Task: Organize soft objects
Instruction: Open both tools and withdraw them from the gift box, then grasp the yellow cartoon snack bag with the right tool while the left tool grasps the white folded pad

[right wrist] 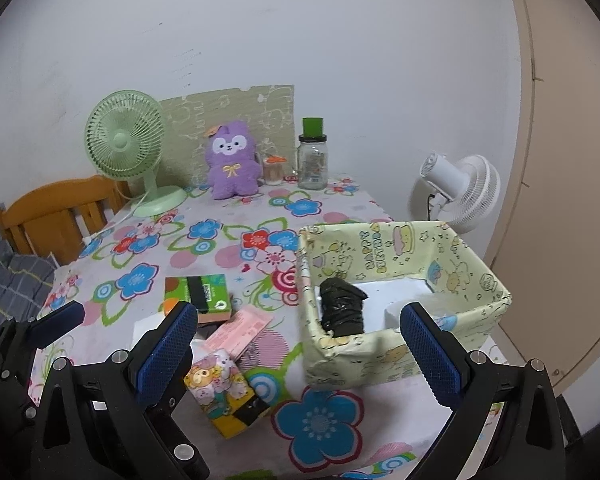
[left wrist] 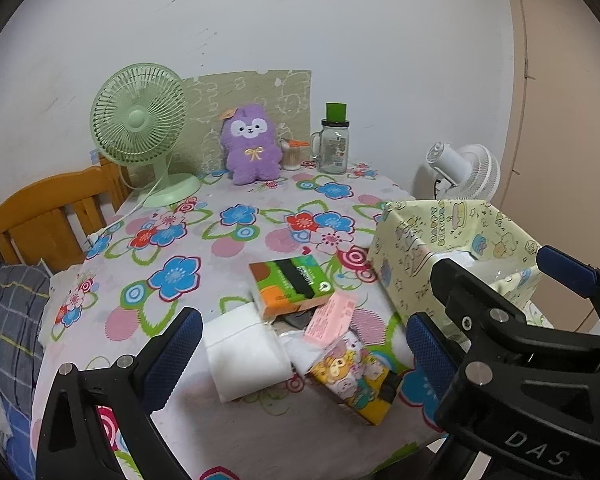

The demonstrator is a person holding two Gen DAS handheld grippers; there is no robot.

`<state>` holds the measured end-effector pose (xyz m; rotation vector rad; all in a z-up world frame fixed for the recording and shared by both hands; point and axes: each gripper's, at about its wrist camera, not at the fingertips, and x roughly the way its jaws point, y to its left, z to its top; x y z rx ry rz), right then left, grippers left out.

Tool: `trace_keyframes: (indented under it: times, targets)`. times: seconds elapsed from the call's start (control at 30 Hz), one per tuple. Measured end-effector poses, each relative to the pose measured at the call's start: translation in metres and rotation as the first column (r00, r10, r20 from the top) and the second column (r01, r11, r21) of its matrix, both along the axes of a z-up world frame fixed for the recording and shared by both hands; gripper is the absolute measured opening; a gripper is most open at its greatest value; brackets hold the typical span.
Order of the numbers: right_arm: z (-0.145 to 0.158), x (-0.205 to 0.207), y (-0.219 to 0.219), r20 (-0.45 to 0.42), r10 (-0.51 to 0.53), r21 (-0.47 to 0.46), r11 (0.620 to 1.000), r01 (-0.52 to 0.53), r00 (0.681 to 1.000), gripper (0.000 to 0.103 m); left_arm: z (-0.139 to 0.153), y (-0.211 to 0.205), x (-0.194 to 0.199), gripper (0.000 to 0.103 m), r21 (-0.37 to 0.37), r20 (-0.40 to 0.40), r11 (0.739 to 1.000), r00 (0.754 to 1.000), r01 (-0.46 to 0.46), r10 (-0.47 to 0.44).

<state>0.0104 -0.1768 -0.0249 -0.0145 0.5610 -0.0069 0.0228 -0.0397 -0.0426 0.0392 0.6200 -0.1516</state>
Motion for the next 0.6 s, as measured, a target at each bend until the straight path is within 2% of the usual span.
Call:
trace_keyframes:
  times: [0.27, 0.6]
  targets:
    - [-0.018, 0.003, 0.015, -0.021, 0.032, 0.004, 0.999, -0.032, 0.999, 0.102, -0.018, 0.015, 0.002, 0.103, 0.002, -0.023, 1.0, 1.0, -0.019, 0.019]
    - [-0.043, 0.013, 0.03, -0.084, 0.047, -0.009, 0.999, -0.048, 0.995, 0.102, -0.045, 0.033, 0.011, 0.103, 0.003, -0.096, 0.999, 0.995, -0.037, 0.037]
